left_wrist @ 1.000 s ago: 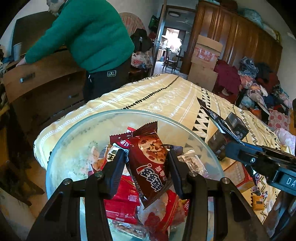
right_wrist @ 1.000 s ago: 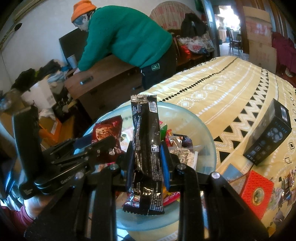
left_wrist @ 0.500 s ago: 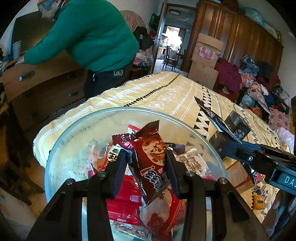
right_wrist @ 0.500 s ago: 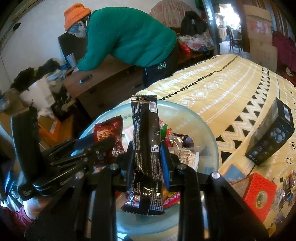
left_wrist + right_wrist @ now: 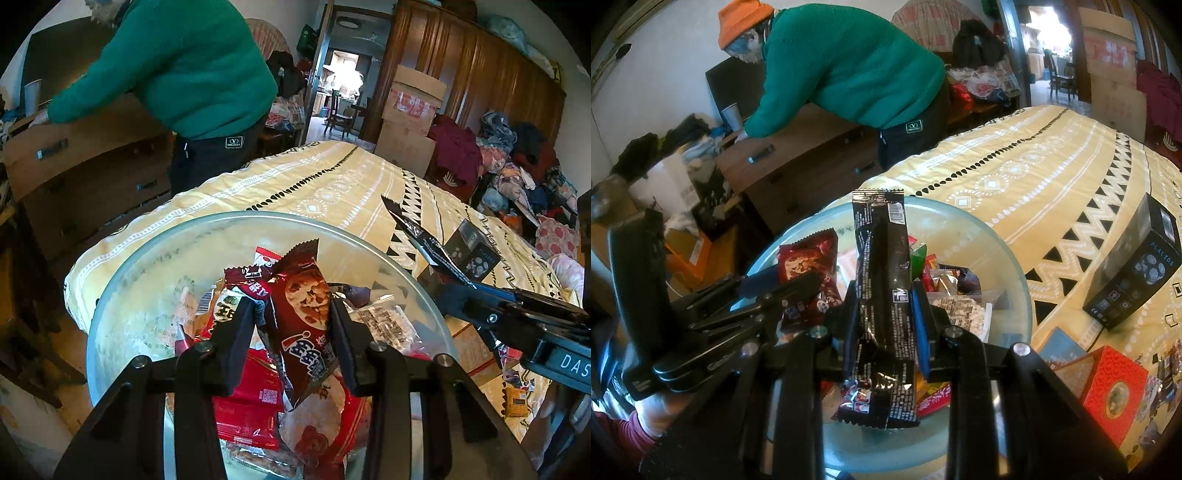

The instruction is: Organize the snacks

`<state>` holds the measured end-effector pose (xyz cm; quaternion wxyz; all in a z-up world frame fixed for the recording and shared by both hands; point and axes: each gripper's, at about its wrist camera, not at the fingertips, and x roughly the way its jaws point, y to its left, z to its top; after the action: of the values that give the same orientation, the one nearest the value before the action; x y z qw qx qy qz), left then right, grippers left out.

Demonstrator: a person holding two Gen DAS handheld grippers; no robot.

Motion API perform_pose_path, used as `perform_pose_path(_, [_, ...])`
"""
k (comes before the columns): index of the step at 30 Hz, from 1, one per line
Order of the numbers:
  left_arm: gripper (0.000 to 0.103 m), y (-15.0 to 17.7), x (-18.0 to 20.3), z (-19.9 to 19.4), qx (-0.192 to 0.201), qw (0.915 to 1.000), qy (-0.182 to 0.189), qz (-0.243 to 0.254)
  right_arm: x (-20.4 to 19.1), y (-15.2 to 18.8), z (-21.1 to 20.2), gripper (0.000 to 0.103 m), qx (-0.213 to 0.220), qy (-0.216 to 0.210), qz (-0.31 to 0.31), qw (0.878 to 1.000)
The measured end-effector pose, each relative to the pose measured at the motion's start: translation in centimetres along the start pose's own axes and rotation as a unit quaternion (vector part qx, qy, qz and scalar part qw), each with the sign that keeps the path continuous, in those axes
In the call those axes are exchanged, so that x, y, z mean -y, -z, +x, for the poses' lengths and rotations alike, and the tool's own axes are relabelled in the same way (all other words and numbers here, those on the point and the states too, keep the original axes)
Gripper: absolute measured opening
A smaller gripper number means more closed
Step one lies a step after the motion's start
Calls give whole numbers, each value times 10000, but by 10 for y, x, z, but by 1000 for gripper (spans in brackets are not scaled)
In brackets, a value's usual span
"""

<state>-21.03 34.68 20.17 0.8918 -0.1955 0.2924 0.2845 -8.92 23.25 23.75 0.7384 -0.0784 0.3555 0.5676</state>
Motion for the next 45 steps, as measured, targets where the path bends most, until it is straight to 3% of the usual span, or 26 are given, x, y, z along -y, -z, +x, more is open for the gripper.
perform_pose_path(32, [42,2,10,16,-326,9995,15,11,13,5,18,29,-238,-153,226,9993])
perform_pose_path(35, [42,3,8,18,-336,9994,47,-70,15,5,22,37,-321,-200,310,9988])
perform_pose_path(37, [50,2,8,18,-345,9993,50,-98,16,5,20,53,-295,-187,331,9988])
perform_pose_path(38, [56,2,8,18,-332,9994,49,-124,16,6,19,55,-283,-179,342,9989])
perform_pose_path(45, [66,4,8,19,-291,9994,24,-189,12,8,6,59,-152,-241,338,9990])
